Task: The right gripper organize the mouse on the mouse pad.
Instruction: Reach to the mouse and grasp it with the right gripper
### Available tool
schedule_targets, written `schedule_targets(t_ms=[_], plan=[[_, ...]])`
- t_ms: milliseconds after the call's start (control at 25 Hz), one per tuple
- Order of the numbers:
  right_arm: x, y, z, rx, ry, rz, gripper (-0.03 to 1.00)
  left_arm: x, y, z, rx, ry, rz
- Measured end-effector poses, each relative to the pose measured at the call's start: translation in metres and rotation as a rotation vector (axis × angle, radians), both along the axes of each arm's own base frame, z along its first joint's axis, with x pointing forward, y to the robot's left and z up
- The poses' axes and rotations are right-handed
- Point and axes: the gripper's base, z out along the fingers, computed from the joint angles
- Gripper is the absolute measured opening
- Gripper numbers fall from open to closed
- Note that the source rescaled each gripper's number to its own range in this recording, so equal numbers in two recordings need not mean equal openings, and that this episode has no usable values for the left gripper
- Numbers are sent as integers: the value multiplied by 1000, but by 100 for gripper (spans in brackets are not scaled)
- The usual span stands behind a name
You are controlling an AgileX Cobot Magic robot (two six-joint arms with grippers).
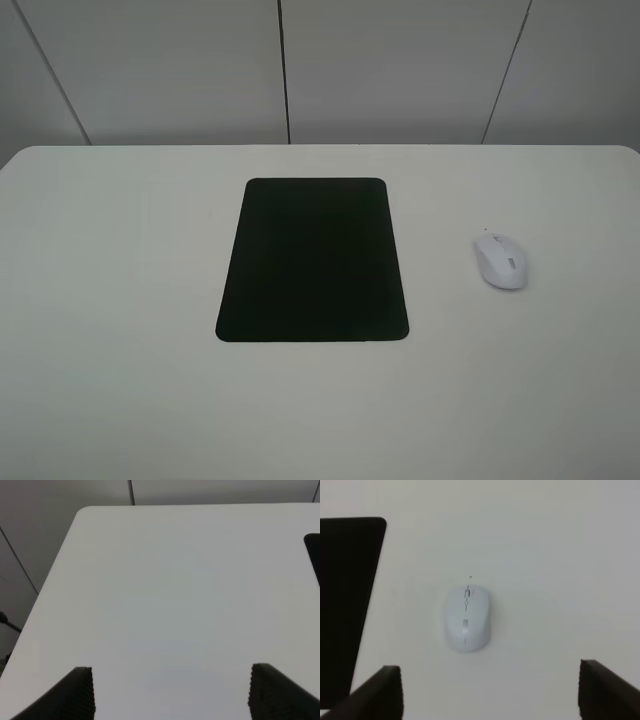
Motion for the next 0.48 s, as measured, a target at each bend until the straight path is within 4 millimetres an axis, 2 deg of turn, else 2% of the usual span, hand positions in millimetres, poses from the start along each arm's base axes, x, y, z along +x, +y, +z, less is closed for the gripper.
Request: schedule_targets(t_ms=[120, 320, 480], plan=[[29, -1, -9, 11, 109, -21, 83, 0, 0, 0, 0, 0, 0], [78, -2, -21, -25, 258, -15, 83, 0, 0, 0, 0, 0, 0], [114, 9, -35, -38, 354, 38, 83, 0, 0, 0, 0, 0, 0]])
